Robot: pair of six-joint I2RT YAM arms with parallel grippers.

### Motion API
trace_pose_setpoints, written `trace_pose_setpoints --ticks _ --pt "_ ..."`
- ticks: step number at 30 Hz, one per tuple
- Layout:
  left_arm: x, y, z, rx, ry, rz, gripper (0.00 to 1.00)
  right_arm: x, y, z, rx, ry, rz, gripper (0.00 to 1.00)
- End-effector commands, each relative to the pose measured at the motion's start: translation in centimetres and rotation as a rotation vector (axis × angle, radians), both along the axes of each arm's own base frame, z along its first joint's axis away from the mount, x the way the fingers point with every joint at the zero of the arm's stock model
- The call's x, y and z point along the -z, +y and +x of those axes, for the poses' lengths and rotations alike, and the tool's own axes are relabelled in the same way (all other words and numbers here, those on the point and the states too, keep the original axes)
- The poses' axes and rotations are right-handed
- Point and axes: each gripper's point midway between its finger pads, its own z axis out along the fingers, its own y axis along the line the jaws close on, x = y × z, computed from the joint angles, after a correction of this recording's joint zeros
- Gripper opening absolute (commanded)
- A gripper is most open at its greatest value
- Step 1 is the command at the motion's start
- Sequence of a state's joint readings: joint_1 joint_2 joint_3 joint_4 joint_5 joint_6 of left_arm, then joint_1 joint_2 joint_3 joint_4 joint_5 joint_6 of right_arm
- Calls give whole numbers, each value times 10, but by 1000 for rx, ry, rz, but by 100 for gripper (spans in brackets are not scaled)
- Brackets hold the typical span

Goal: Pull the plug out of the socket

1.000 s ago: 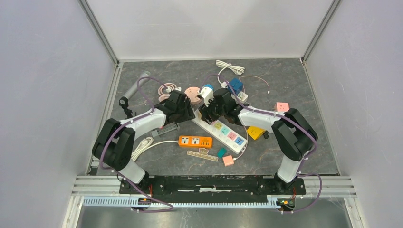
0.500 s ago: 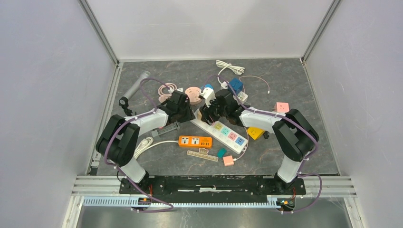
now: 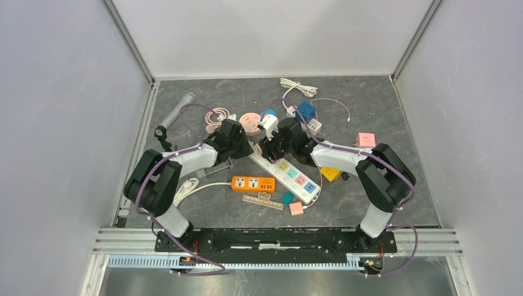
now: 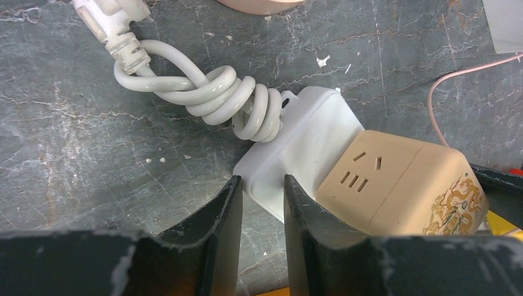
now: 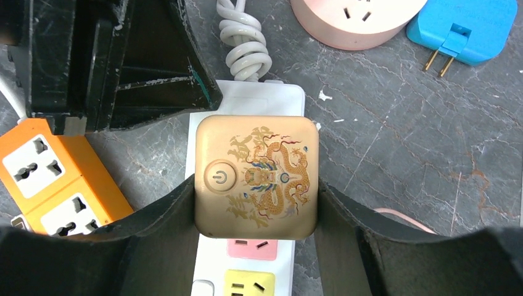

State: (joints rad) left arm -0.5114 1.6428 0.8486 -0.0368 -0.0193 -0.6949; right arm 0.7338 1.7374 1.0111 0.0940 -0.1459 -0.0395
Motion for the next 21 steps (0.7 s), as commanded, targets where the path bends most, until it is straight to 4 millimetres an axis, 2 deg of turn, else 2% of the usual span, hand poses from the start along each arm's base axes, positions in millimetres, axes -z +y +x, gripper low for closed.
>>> trace_pose_setpoints --ticks 1,5,9,11,14,18,21 --pt "59 29 -49 -2 216 137 33 -74 27 0 -73 -122 187 0" --pt "60 30 -50 -3 219 141 31 -78 30 -3 -68 -86 267 0" --pt "61 31 -50 -10 216 146 29 -56 40 -9 -75 -114 110 0" --pt "60 31 -49 -10 214 145 29 -53 40 -10 -69 -113 103 0" --pt "61 31 -50 -10 218 146 28 -67 35 -6 -50 -127 150 0" --pt "64 32 -52 -11 225 149 28 -92 27 5 -8 -89 304 0" --pt "65 32 -51 -11 225 145 28 -83 31 7 6 -70 270 0"
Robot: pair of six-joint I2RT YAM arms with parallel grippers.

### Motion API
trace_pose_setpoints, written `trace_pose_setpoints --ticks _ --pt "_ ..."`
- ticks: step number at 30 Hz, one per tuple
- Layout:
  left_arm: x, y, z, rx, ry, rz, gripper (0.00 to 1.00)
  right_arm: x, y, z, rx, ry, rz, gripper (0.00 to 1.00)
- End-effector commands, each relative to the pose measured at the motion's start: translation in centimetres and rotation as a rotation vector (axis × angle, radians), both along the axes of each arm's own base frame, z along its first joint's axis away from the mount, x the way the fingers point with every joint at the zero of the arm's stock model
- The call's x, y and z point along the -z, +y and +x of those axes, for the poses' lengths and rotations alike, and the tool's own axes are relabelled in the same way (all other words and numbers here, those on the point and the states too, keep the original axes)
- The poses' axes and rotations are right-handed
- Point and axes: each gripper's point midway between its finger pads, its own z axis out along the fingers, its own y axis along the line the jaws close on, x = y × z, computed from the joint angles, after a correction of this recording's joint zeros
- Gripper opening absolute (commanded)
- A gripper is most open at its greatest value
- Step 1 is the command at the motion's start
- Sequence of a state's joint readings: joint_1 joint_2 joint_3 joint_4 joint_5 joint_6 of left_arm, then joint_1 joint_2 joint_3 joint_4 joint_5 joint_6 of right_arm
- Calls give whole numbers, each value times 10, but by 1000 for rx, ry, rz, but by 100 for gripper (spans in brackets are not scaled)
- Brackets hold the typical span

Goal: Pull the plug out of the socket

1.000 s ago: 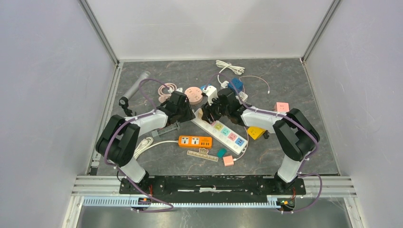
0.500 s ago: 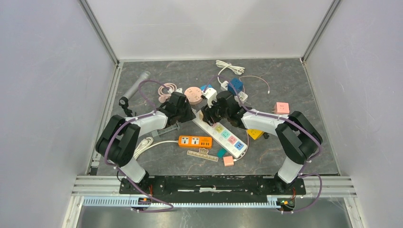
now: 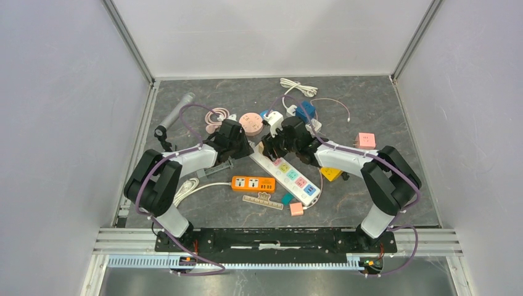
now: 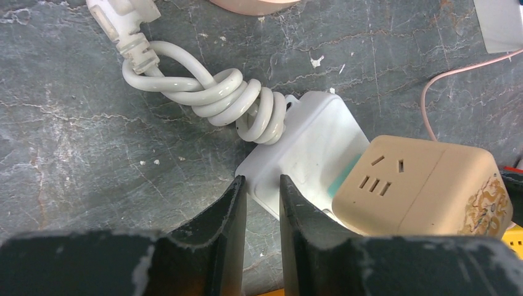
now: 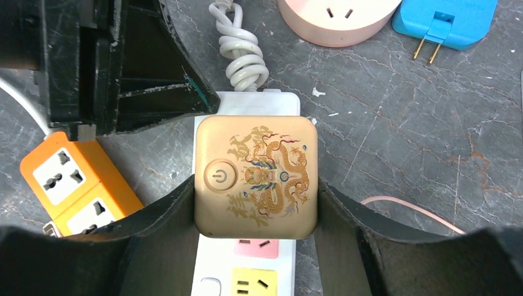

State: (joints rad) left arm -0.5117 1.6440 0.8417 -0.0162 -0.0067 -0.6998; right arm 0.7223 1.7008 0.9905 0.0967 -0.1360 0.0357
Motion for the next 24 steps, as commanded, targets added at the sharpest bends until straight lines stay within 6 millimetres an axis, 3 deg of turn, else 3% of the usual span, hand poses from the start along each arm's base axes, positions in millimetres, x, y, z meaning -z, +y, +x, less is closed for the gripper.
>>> trace_pose_setpoints --ticks 1,5,12,16,20,24 --pt "65 34 -52 -15 231 161 28 -68 39 6 -50 -107 192 0" --pt "64 33 -51 -12 229 157 28 -55 36 6 -21 -115 130 0" --pt "50 27 -48 -3 215 127 28 -99 14 26 90 -214 146 0" --pt "16 15 -39 10 164 61 28 -102 -15 36 246 -271 129 0" --pt "-29 6 -25 25 83 23 31 -87 -33 35 326 -273 124 0" --pt "-60 3 -22 31 36 -11 33 -62 -40 45 369 -214 56 0"
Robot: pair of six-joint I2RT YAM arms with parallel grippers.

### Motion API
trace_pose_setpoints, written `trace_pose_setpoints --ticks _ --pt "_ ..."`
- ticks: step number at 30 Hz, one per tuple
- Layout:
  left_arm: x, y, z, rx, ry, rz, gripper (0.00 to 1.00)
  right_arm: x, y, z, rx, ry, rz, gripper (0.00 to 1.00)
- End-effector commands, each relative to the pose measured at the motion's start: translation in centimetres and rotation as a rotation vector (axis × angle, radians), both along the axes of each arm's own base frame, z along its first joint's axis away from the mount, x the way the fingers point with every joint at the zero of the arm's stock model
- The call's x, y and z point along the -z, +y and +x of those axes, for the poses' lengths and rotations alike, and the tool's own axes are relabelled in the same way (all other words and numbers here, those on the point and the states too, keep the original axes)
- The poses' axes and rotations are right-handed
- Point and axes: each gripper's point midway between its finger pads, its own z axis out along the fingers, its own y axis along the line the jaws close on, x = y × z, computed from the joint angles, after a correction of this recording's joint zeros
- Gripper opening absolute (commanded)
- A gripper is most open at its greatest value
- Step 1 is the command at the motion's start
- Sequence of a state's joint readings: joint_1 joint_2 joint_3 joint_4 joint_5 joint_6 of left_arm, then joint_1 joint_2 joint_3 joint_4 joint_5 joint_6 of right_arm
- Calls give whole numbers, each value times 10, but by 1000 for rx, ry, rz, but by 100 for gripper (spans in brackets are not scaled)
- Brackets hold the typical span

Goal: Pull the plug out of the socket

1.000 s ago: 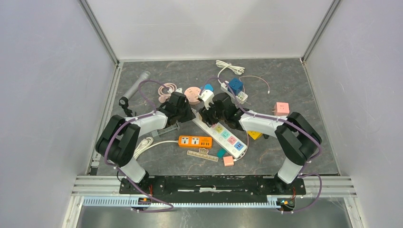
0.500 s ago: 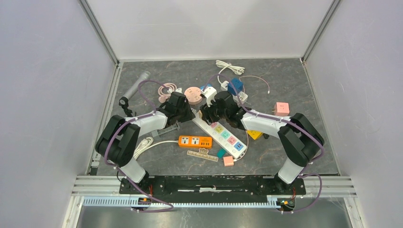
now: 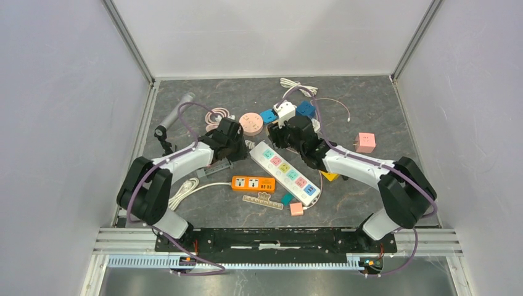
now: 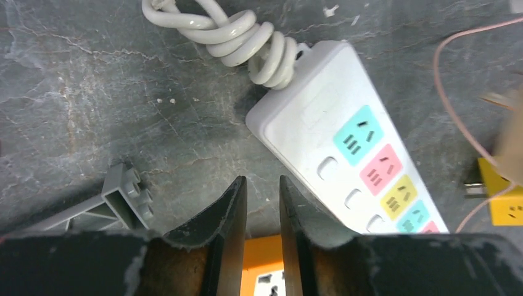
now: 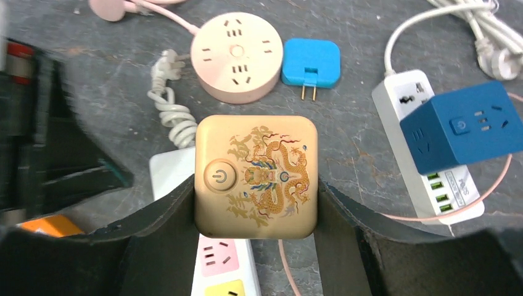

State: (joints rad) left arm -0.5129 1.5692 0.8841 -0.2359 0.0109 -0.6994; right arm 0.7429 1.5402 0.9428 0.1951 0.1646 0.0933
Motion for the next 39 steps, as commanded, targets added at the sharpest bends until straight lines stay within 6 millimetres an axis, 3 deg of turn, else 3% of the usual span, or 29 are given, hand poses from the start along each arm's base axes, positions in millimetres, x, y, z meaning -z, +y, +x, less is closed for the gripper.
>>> trace_pose_setpoints --ticks 1,7,12,18,21,27,34,39 --pt "-54 -8 3 20 -72 -66 33 13 -12 19 109 37 -1 0" --pt "-84 -3 -3 16 -138 -88 35 27 -5 28 63 116 98 8" --pt "-93 9 -6 -4 -173 -58 38 36 17 29 -75 177 169 19" --pt "-90 16 -10 -30 -178 -45 42 61 17 40 -52 257 134 44" --pt "-92 21 -10 -48 -197 -38 42 61 9 44 -11 249 111 59" --pt "-97 25 -11 -57 -214 -33 43 37 -1 51 18 183 105 78" --pt "-96 27 -14 -59 -212 -31 43 0 -16 53 28 86 86 86" --pt "-100 31 -17 -63 -225 -27 43 -21 -69 78 191 -19 6 90"
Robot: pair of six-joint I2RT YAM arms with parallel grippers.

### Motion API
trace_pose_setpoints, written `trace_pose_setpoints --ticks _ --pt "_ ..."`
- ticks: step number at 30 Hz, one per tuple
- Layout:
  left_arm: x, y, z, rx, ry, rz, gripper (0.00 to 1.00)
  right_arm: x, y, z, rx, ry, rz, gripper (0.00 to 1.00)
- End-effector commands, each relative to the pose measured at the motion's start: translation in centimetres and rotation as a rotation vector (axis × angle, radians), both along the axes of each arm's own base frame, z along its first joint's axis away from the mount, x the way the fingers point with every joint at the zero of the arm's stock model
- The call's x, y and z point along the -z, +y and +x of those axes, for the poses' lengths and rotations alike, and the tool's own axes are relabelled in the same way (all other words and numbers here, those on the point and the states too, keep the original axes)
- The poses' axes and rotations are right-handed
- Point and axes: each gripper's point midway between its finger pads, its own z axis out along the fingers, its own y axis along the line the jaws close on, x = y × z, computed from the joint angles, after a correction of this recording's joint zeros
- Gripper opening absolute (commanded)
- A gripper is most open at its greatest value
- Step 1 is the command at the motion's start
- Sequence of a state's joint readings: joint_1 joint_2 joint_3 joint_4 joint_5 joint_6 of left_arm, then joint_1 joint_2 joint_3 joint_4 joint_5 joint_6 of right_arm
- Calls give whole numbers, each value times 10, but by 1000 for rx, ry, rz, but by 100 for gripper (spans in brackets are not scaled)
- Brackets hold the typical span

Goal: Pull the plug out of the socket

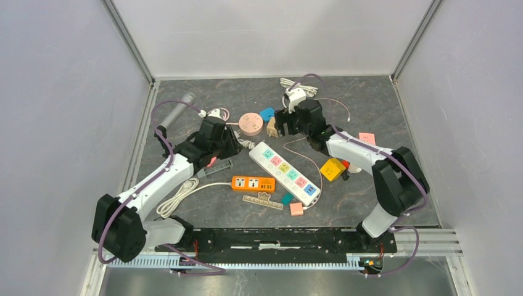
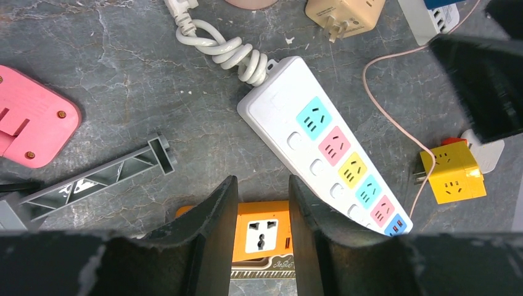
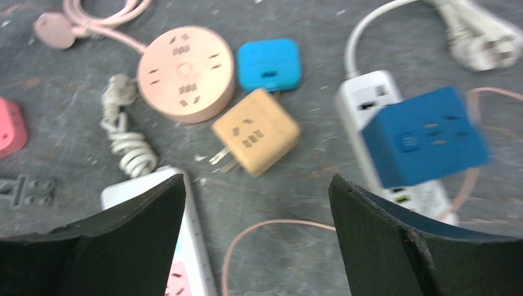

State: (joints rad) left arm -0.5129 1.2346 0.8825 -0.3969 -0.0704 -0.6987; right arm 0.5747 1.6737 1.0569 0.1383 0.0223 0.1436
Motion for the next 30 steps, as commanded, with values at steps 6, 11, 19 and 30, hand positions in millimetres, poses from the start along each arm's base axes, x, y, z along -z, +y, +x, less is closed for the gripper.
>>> trace_pose_setpoints --ticks 6,11,19,30 --pt "-8 5 -1 -12 -43 4 44 -41 -80 62 218 -168 -140 92" --pt "-6 2 0 -3 -31 -4 44 -33 -77 93 159 -188 -269 92" --pt "-1 2 -1 -1 -19 -2 44 -4 -74 120 87 -83 -329 92" --pt "4 -9 -1 35 6 -31 44 26 -85 115 93 -1 -401 84"
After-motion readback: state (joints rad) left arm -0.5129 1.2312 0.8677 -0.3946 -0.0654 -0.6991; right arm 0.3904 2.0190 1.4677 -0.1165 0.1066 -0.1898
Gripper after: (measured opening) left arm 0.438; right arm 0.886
